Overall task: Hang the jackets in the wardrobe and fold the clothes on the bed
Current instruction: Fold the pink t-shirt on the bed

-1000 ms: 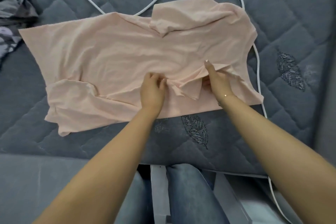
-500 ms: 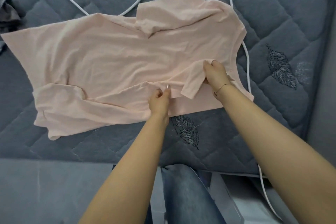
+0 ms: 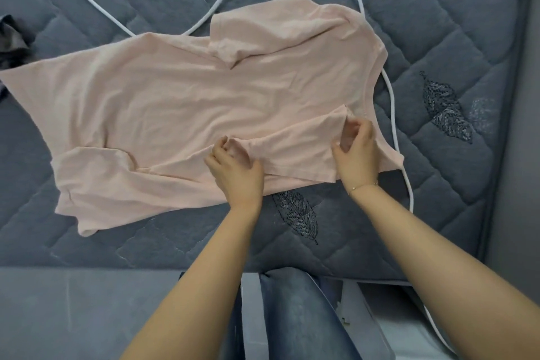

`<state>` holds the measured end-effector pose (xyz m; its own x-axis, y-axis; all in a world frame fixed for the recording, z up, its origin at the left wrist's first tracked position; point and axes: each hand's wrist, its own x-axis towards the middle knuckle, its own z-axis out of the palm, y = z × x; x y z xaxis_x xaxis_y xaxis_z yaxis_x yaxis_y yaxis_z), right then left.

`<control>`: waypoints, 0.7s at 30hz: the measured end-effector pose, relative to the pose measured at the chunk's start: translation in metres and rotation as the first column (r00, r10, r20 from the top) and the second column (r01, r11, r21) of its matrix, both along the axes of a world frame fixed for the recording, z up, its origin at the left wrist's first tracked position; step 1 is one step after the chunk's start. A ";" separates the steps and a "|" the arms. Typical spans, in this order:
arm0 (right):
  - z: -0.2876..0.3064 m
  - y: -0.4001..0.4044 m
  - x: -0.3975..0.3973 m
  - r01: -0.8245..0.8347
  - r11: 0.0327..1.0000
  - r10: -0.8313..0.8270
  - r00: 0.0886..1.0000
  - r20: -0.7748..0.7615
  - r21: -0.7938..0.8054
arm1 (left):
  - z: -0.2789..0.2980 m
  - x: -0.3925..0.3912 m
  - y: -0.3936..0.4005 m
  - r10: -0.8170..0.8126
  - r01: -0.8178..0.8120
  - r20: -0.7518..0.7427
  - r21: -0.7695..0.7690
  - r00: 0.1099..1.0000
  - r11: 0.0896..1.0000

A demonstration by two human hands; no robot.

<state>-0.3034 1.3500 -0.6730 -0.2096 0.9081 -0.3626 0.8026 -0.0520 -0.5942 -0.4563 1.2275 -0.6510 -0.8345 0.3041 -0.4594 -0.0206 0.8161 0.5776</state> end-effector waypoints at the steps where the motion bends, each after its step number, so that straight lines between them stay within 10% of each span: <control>1: 0.005 0.002 -0.003 0.000 0.996 -0.003 1.000 0.031 0.091 | 0.004 -0.009 0.006 -0.029 0.030 -0.047 0.011 0.998 0.999; 11: 0.016 0.128 -0.149 -0.584 0.784 0.566 0.811 0.146 0.208 | -0.014 -0.167 0.089 -0.582 0.558 -0.317 -0.172 0.749 0.812; 21: -0.008 0.171 -0.214 -0.757 0.649 0.711 0.571 0.410 -0.071 | -0.041 -0.261 0.084 -0.761 0.555 -0.342 -0.532 0.551 0.640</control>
<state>-0.5177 1.5208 -0.6815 -0.6927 0.5386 -0.4797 0.6860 0.6973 -0.2077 -0.7172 1.3110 -0.6921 -0.5777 0.7824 -0.2325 0.8013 0.5979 0.0208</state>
